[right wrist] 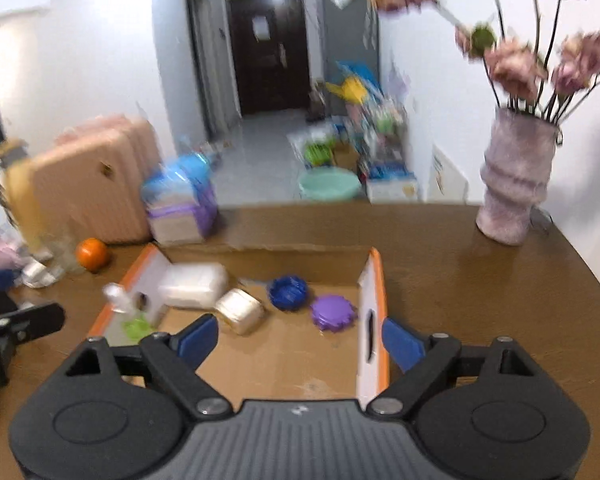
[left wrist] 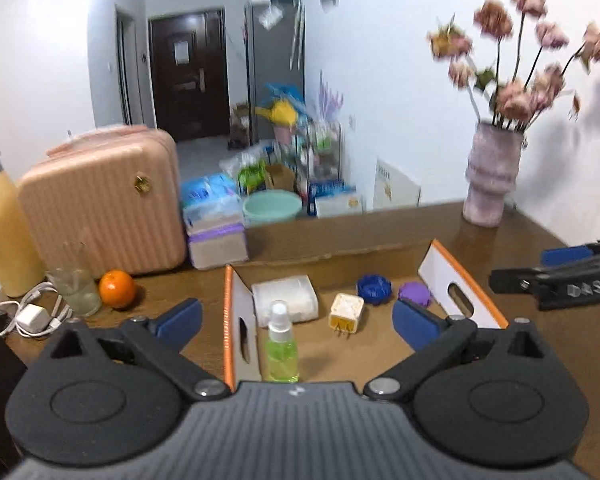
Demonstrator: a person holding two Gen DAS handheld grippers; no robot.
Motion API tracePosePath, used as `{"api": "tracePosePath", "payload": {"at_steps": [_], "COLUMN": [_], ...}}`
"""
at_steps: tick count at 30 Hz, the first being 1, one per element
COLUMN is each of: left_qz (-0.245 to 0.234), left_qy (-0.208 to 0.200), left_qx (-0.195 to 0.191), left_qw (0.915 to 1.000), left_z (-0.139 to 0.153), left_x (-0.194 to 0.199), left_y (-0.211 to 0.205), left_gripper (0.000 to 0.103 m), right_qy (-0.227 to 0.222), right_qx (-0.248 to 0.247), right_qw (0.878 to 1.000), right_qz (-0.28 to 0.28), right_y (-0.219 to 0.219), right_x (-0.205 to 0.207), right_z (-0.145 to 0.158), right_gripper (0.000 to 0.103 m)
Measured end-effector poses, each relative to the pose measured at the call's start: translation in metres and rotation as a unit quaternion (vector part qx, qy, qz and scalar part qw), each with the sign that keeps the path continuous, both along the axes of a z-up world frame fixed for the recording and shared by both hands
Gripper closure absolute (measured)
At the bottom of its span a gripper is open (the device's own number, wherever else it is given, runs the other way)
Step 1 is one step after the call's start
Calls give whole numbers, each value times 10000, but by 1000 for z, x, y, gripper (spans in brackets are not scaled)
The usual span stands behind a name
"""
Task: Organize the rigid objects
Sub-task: 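Withdraw both open tools from the box toward the red lint roller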
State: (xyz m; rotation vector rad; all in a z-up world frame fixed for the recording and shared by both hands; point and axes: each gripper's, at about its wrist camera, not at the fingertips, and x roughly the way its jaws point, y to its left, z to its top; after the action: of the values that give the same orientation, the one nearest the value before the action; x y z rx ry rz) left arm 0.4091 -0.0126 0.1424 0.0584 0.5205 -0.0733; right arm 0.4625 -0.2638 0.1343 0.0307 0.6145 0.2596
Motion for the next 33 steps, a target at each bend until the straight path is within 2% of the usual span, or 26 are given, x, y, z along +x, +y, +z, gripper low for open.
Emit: {"api": "tracePosePath", "payload": {"at_steps": [3, 6, 9, 12, 18, 21, 27, 33], "left_qz": [-115, -57, -113, -152, -208, -208, -253, -433], "left_qy": [-785, -1547, -1903, -2084, -2207, -2138, -2150, -1542], "left_qx": [-118, -201, -327, -394, -532, -614, -630, -1167], "left_qw": [9968, 9877, 9811, 9771, 9737, 9747, 9743, 9802], "left_z": [1, -4, -9, -17, -32, -42, -68, -109], "left_x": [-36, -69, -94, -113, -141, -156, -209, -255], "left_y": [11, 15, 18, 16, 20, 26, 37, 50], "left_gripper": [0, 0, 0, 0, 0, 0, 0, 0], "right_qy": [-811, -1613, -2093, -2266, -2255, -2262, -2311, -2084], "right_qx": [-82, -267, -194, -113, -37, -45, 53, 223], "right_qw": [9966, 9864, 9775, 9739, 9742, 9740, 9728, 9773], "right_qz": [84, 187, 173, 72, 15, -85, -168, -322], "right_y": [2, 6, 8, 8, 5, 4, -1, -5], "right_x": [-43, -83, -113, -132, -157, -172, -227, -290], "right_z": [3, 1, -5, -13, -27, -37, -64, -97], "right_gripper": [3, 3, 1, 0, 0, 0, 0, 0]}}
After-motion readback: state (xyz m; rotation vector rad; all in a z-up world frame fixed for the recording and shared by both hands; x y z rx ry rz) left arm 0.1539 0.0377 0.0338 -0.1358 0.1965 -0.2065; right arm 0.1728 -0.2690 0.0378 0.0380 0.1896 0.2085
